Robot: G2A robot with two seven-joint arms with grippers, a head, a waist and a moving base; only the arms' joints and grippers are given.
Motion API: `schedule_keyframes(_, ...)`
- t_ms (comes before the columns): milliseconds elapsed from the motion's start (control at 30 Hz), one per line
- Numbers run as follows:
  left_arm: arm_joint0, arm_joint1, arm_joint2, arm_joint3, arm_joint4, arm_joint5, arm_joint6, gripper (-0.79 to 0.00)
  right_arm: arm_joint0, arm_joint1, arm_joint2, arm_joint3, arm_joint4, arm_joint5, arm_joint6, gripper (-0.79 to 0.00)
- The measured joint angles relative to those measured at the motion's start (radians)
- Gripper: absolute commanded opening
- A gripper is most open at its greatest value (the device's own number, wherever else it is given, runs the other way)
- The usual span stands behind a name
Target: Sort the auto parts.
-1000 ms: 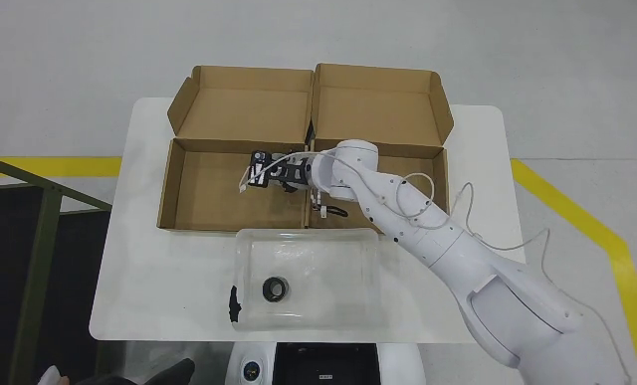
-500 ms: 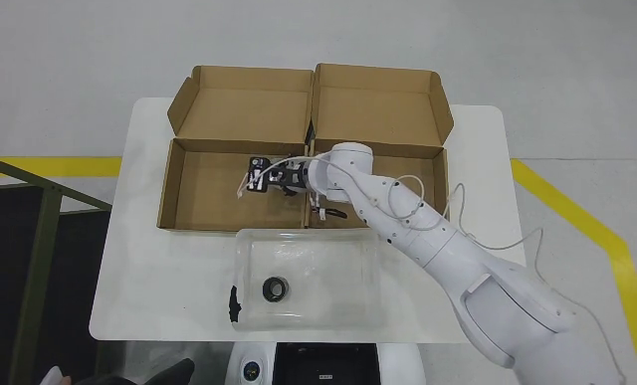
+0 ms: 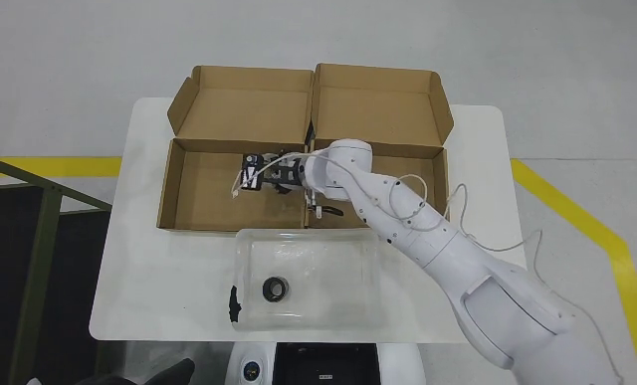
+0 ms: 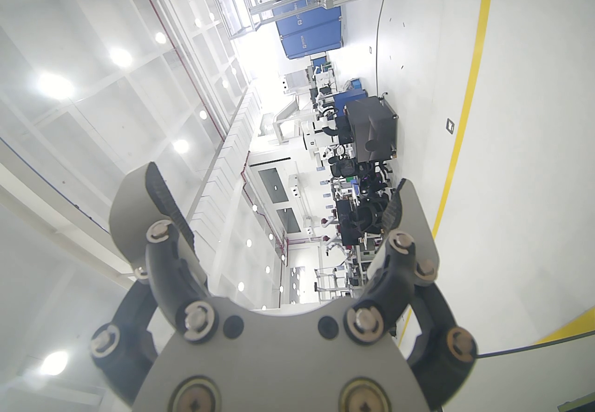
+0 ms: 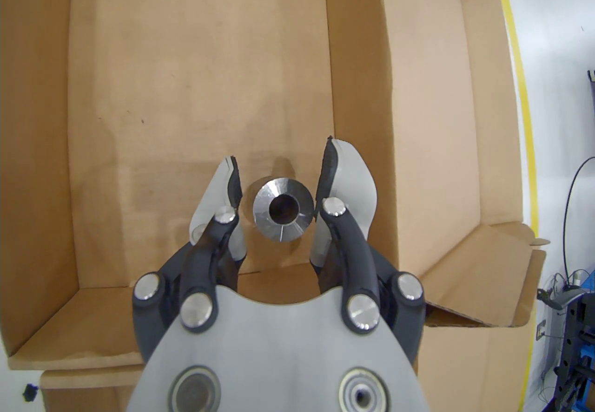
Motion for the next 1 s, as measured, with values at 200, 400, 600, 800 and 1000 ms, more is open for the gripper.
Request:
schedule_keyframes(200, 0.000, 0.000, 0.000, 0.000, 0.000, 0.000, 0.000, 0.000, -0.056, 0.026, 0.059, -0.125, 0.021, -0.057, -0.042, -0.462)
schedule_keyframes(400, 0.000, 0.000, 0.000, 0.000, 0.000, 0.000, 0.000, 0.000, -0.155, 0.068, 0.132, -0.328, -0.005, -0.097, -0.034, -0.459)
schedule_keyframes(600, 0.000, 0.000, 0.000, 0.000, 0.000, 0.000, 0.000, 0.000, -0.299, 0.109, 0.203, -0.523, 0.004, -0.154, -0.030, -0.453)
schedule_keyframes(800, 0.000, 0.000, 0.000, 0.000, 0.000, 0.000, 0.000, 0.000, -0.427, 0.139, 0.231, -0.647, 0.000, -0.206, -0.025, -0.453)
schedule_keyframes(1000, 0.000, 0.000, 0.000, 0.000, 0.000, 0.000, 0.000, 0.000, -0.522, 0.164, 0.252, -0.720, -0.035, -0.246, -0.021, -0.453)
